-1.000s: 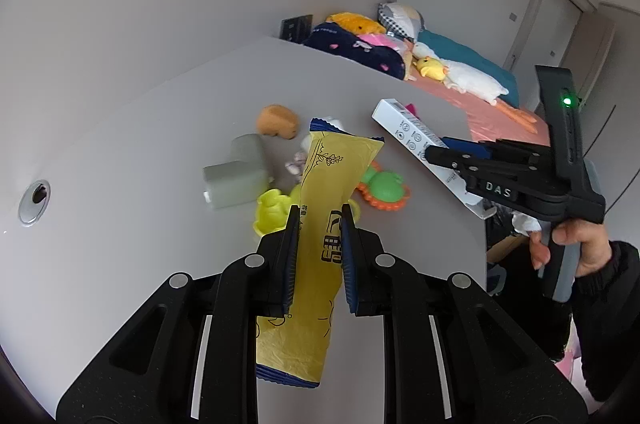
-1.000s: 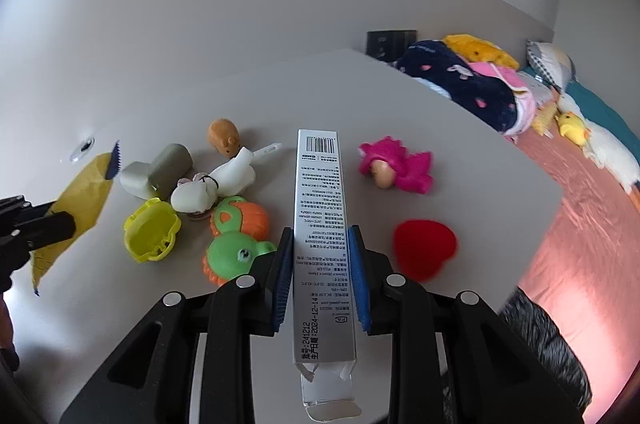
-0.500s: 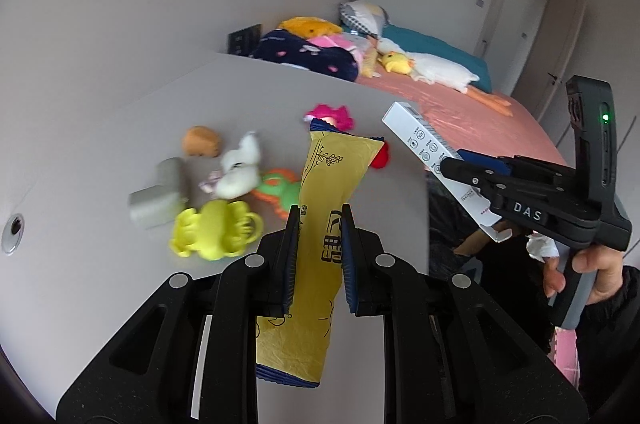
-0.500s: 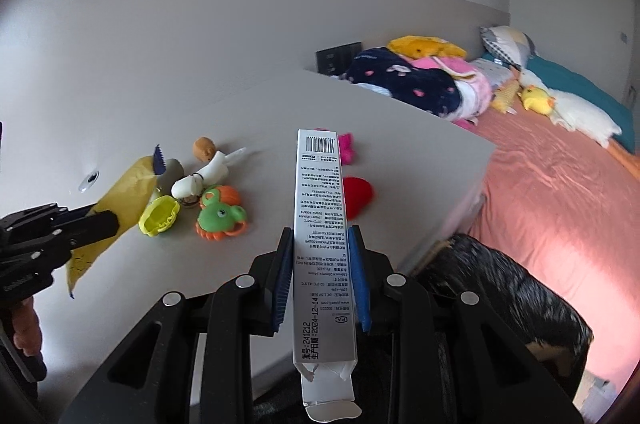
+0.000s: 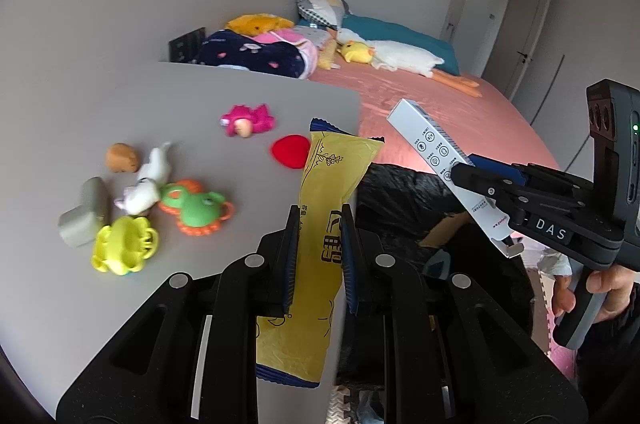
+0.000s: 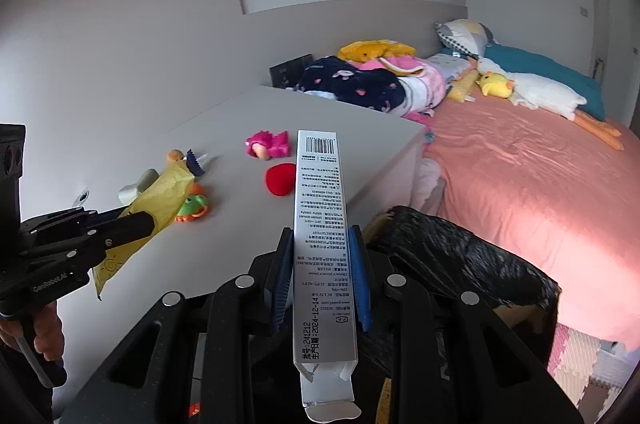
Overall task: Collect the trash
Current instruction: 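Drop the wrapper and white box into the trash bag with both grippers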
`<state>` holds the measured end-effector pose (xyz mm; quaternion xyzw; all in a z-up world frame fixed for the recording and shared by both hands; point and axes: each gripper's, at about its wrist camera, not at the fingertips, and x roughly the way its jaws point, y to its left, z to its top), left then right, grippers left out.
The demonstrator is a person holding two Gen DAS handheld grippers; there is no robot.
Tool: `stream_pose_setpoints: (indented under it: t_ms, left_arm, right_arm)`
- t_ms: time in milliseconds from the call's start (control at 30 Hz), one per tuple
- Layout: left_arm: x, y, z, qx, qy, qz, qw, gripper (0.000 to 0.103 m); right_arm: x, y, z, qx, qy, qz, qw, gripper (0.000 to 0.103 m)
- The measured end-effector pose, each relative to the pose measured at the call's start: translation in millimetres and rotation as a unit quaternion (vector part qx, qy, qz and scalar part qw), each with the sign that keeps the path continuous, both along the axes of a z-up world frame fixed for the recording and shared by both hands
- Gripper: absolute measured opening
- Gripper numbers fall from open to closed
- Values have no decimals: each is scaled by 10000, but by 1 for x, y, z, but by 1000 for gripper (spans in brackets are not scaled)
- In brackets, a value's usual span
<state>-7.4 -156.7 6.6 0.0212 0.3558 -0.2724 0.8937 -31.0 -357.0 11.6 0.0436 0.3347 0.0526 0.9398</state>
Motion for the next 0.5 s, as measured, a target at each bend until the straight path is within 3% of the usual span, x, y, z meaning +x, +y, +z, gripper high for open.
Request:
stream_pose_setpoints:
  t_ms: [500]
  left_arm:
    - [-2, -64, -4, 17, 88, -678, 9977, 18]
  right_arm:
    - [-31, -52, -2, 84, -47, -686, 9976, 29]
